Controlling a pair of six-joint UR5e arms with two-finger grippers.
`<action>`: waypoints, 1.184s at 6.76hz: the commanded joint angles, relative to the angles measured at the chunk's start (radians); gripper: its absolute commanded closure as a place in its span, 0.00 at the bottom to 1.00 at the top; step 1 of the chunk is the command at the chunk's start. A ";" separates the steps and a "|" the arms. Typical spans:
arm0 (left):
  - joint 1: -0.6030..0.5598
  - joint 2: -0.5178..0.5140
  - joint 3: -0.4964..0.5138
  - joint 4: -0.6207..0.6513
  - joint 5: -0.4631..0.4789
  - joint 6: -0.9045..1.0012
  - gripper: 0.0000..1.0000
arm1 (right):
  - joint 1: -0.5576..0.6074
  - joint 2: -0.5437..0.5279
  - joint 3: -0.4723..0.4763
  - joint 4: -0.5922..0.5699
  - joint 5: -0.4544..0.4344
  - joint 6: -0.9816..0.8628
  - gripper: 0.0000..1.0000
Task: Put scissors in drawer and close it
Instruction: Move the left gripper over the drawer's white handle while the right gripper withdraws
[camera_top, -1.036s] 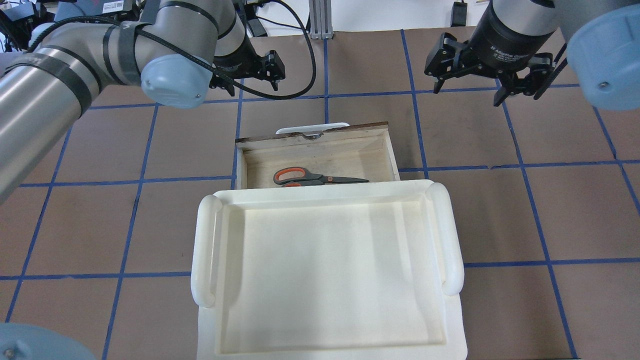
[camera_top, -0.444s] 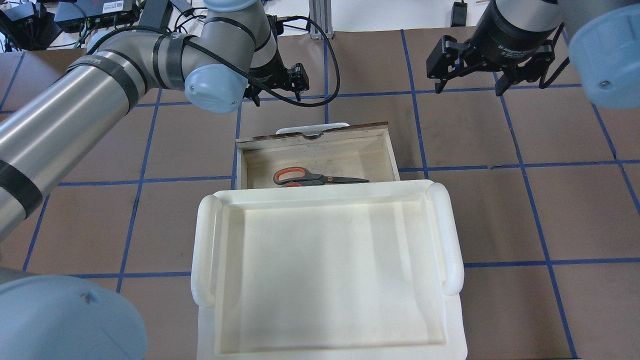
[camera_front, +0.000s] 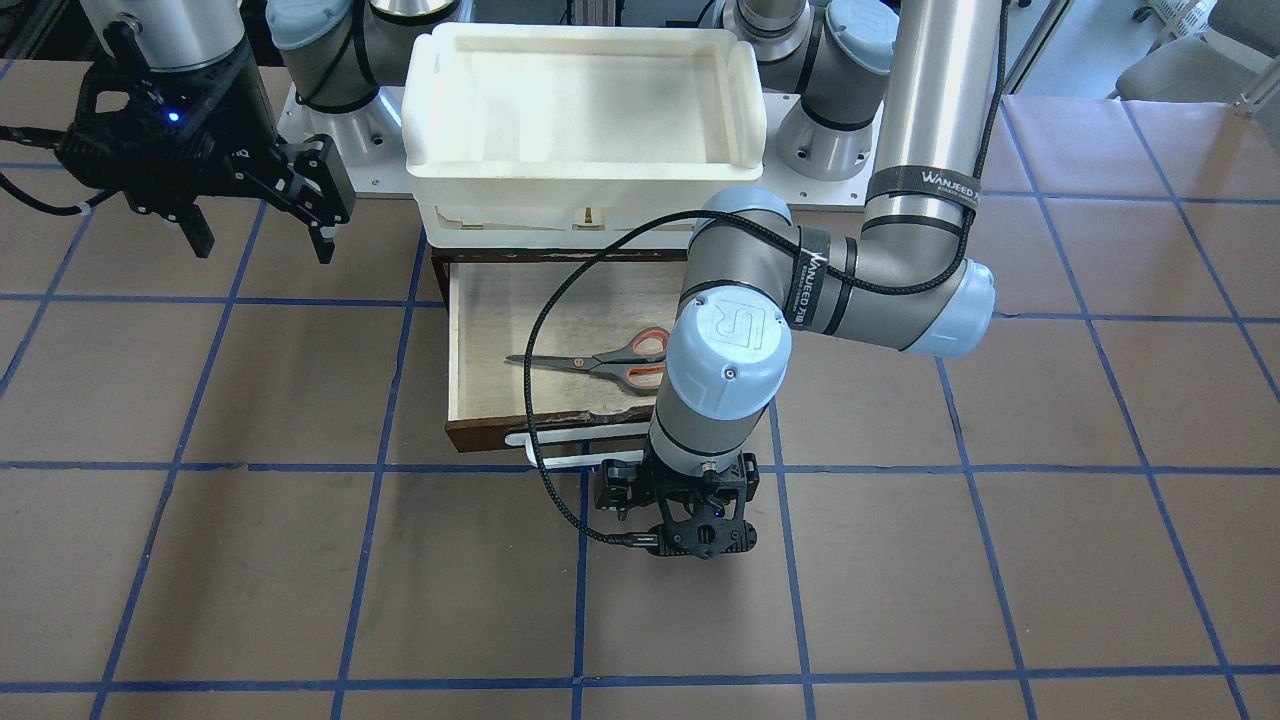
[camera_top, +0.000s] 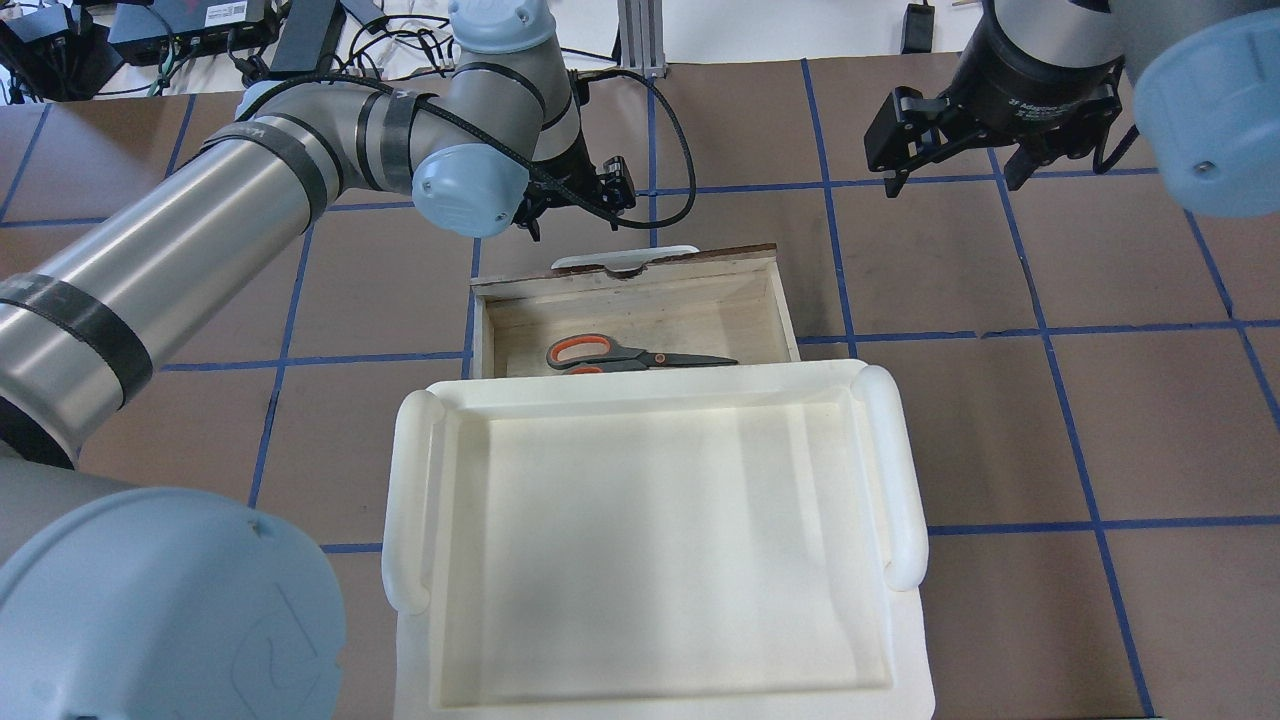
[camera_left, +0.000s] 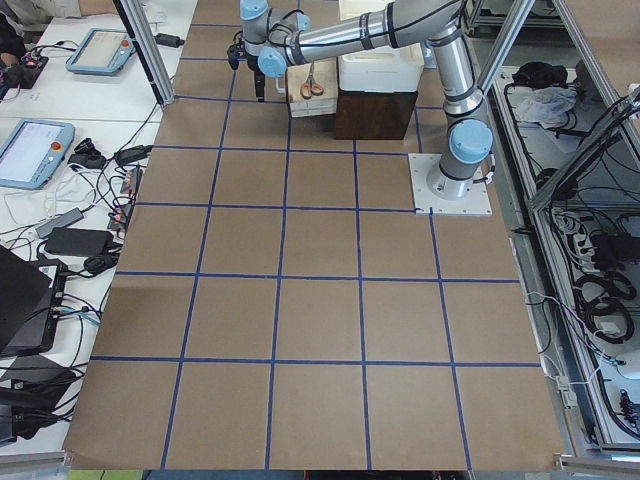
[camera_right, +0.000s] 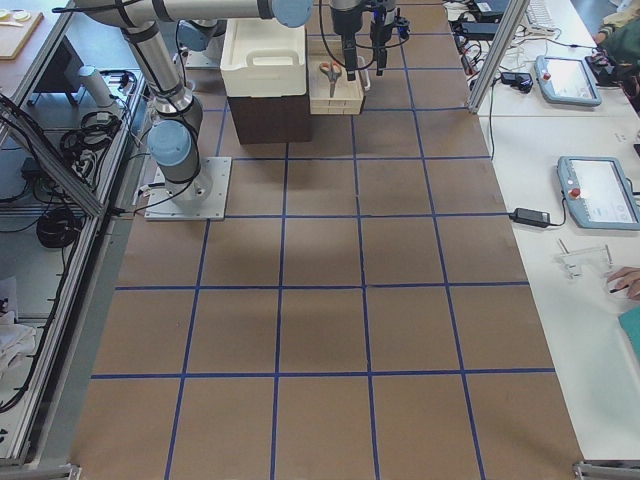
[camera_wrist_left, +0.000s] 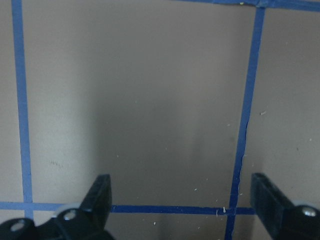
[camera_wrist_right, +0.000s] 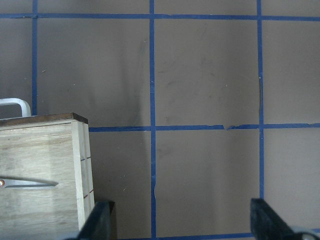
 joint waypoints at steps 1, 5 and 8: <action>-0.017 0.017 0.029 -0.134 -0.003 -0.001 0.00 | 0.003 -0.016 0.003 0.026 0.069 -0.008 0.00; -0.034 0.056 0.040 -0.232 -0.037 -0.044 0.00 | 0.004 -0.019 0.007 0.084 0.075 -0.010 0.00; -0.031 0.080 0.048 -0.251 -0.031 -0.044 0.00 | 0.006 -0.019 0.007 0.084 0.075 -0.007 0.00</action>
